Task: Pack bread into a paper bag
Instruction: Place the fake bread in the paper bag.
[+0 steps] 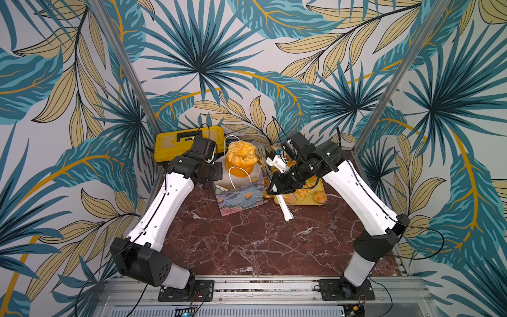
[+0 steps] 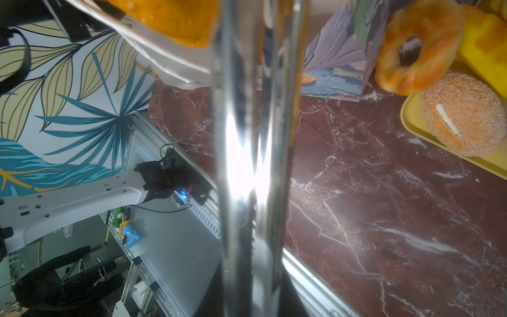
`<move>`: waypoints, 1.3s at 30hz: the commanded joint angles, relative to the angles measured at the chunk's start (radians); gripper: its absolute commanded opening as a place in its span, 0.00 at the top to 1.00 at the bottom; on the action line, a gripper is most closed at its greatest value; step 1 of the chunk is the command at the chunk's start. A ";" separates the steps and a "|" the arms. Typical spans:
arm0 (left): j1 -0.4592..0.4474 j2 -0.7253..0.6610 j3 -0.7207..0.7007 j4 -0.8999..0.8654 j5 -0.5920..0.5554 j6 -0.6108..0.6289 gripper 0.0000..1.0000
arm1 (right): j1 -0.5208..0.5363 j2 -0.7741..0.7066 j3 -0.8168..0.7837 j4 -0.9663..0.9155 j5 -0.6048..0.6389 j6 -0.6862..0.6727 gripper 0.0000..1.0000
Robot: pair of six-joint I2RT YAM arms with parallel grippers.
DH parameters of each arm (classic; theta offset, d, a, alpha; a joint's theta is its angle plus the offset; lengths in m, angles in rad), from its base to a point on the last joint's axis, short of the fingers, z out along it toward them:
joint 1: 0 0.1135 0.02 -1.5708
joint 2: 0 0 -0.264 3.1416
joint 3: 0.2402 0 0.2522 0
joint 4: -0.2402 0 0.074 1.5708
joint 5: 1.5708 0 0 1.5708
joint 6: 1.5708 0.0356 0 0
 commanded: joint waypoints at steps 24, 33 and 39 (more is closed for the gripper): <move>-0.002 -0.028 0.001 0.007 0.000 0.000 0.75 | 0.004 0.004 0.031 0.013 0.141 -0.013 0.68; -0.001 -0.024 0.010 0.007 0.001 0.003 0.74 | -0.018 -0.015 0.033 0.013 0.190 -0.014 0.68; -0.001 -0.023 0.013 0.004 -0.001 0.008 0.72 | -0.074 -0.065 0.086 0.021 0.355 -0.019 0.68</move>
